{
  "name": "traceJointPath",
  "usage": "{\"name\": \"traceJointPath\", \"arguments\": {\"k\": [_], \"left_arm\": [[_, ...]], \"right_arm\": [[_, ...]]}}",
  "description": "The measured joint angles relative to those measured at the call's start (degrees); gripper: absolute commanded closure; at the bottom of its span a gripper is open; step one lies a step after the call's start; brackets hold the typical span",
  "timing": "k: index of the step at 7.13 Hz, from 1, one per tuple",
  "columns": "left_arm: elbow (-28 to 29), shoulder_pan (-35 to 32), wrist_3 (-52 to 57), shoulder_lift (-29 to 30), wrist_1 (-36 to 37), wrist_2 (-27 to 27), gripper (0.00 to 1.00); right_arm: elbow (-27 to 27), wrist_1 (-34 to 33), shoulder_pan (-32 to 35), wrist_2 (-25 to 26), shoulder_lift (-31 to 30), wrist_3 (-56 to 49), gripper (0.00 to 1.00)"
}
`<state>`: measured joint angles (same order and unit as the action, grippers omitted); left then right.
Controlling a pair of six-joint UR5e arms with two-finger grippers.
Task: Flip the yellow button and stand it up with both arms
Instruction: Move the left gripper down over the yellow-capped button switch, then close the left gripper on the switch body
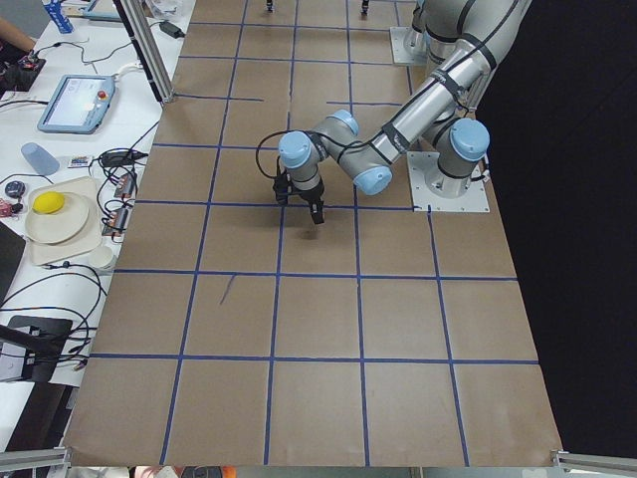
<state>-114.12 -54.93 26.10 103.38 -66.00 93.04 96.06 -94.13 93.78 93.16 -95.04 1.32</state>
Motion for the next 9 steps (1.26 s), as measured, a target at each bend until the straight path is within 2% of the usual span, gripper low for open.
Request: {"name": "traceJointPath", "arguments": {"k": [2,3,4,6,9], "left_arm": [[-0.27,-0.02,0.04,0.07,-0.36,0.16,0.34],[-0.29,-0.06,0.11,0.08,-0.72,0.27,0.55],[-0.31,-0.08,0.22,0.07,-0.91,0.3,0.83],[-0.26,-0.12,0.39,0.07,-1.04,0.09,0.98],[1.64,-1.4,-0.71,-0.98,-3.18,-0.65,0.99]], "right_arm": [[0.0,-0.02,0.0,0.0,0.01,-0.01,0.0],[0.0,-0.01,0.0,0.0,0.0,-0.01,0.0],[0.0,-0.01,0.0,0.0,0.01,0.01,0.0],[0.0,-0.06,0.0,-0.04,0.03,0.07,0.0],[-0.05,-0.11,0.0,-0.03,0.03,0.08,0.0]]}}
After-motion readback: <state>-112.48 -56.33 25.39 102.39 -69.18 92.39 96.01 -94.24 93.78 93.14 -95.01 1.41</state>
